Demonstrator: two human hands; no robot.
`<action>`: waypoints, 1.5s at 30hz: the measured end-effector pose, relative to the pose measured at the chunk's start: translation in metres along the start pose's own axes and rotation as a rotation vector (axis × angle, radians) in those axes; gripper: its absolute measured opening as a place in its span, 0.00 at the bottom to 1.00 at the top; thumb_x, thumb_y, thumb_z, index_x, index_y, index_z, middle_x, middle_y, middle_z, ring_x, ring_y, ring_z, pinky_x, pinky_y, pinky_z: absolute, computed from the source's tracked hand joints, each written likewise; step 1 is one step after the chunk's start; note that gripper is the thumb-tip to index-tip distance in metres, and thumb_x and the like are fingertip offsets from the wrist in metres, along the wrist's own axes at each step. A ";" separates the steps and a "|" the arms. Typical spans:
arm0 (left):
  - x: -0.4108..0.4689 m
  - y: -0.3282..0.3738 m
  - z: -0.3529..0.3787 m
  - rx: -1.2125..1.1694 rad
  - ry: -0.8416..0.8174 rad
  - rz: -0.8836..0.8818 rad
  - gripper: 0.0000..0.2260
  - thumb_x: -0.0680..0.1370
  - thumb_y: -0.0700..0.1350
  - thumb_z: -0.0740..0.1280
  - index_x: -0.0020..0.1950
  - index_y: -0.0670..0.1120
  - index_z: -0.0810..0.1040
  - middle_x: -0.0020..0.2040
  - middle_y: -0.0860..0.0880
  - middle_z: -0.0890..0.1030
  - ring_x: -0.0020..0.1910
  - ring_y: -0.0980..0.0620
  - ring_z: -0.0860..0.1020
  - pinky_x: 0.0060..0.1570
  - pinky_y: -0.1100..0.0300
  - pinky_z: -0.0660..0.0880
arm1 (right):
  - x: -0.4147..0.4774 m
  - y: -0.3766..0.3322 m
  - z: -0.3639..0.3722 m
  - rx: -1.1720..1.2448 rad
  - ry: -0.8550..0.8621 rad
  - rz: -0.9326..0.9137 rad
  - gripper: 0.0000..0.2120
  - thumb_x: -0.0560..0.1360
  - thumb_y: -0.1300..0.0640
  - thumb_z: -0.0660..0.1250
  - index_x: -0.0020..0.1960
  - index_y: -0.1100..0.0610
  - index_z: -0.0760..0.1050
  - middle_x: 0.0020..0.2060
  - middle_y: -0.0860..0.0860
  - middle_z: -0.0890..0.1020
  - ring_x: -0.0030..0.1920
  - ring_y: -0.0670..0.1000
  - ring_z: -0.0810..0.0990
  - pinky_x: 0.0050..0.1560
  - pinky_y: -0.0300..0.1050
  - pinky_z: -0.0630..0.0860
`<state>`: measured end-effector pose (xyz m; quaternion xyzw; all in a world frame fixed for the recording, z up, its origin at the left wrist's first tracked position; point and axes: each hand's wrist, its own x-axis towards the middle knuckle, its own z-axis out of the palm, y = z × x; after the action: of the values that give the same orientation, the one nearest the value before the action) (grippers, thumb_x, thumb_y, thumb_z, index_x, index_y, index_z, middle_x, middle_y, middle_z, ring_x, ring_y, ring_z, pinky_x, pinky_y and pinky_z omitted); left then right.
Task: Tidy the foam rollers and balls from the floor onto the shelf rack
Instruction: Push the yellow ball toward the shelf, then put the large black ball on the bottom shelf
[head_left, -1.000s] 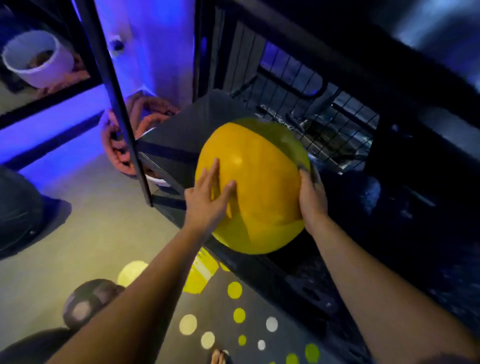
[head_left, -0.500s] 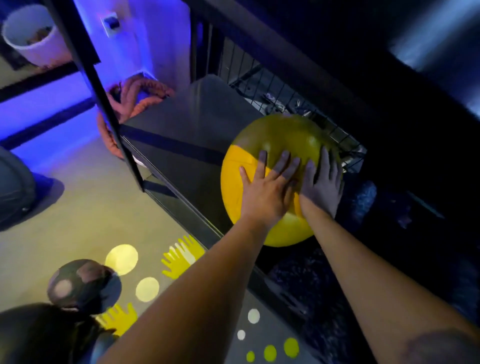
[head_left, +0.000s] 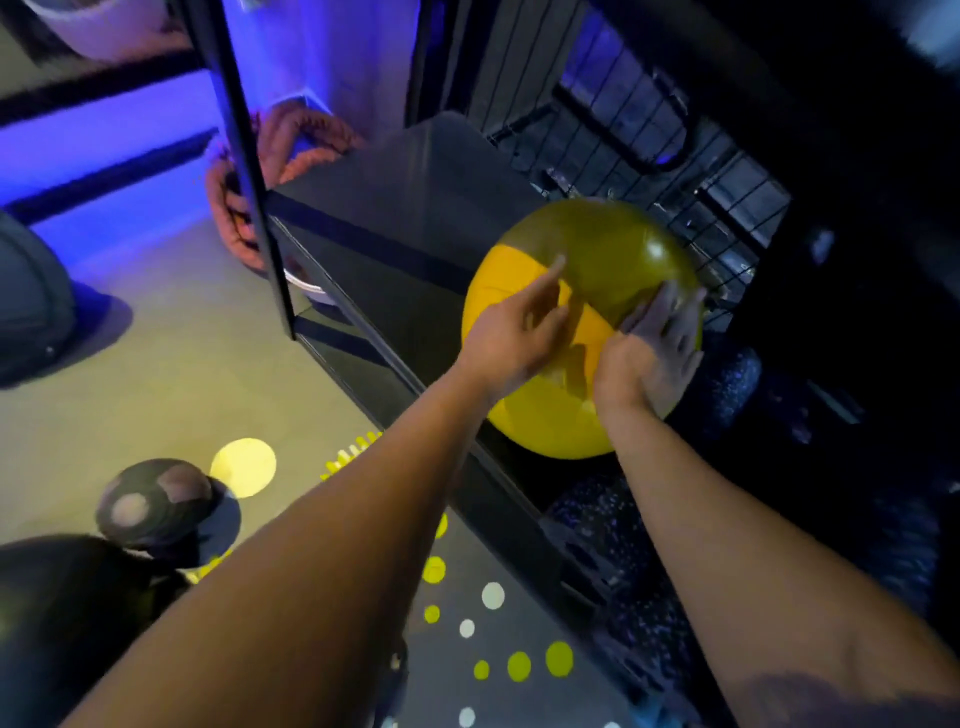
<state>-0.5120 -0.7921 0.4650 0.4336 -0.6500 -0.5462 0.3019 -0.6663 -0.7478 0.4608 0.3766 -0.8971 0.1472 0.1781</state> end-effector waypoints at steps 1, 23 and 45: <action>-0.020 -0.010 -0.016 -0.107 0.082 0.002 0.23 0.82 0.54 0.63 0.78 0.60 0.67 0.71 0.53 0.78 0.69 0.57 0.76 0.67 0.57 0.74 | -0.009 -0.014 -0.020 0.027 -0.007 -0.014 0.23 0.84 0.55 0.54 0.79 0.48 0.62 0.79 0.58 0.64 0.77 0.61 0.64 0.75 0.62 0.63; -0.560 -0.332 -0.385 -0.081 0.707 -1.121 0.17 0.81 0.46 0.69 0.66 0.39 0.74 0.45 0.44 0.79 0.43 0.47 0.78 0.42 0.59 0.69 | -0.614 -0.268 -0.032 0.185 -1.403 -0.299 0.21 0.80 0.61 0.63 0.73 0.61 0.71 0.67 0.62 0.75 0.70 0.63 0.71 0.70 0.52 0.64; -0.545 -0.622 -0.431 -0.739 1.200 -1.183 0.36 0.68 0.77 0.66 0.64 0.51 0.81 0.61 0.53 0.83 0.63 0.49 0.80 0.70 0.49 0.72 | -0.708 -0.371 0.220 0.431 -1.601 0.094 0.52 0.66 0.24 0.66 0.82 0.47 0.56 0.77 0.50 0.68 0.76 0.54 0.67 0.78 0.54 0.62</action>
<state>0.2479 -0.5155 0.0001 0.7822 0.1592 -0.4679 0.3794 0.0206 -0.6439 0.0076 0.3553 -0.7195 0.0104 -0.5967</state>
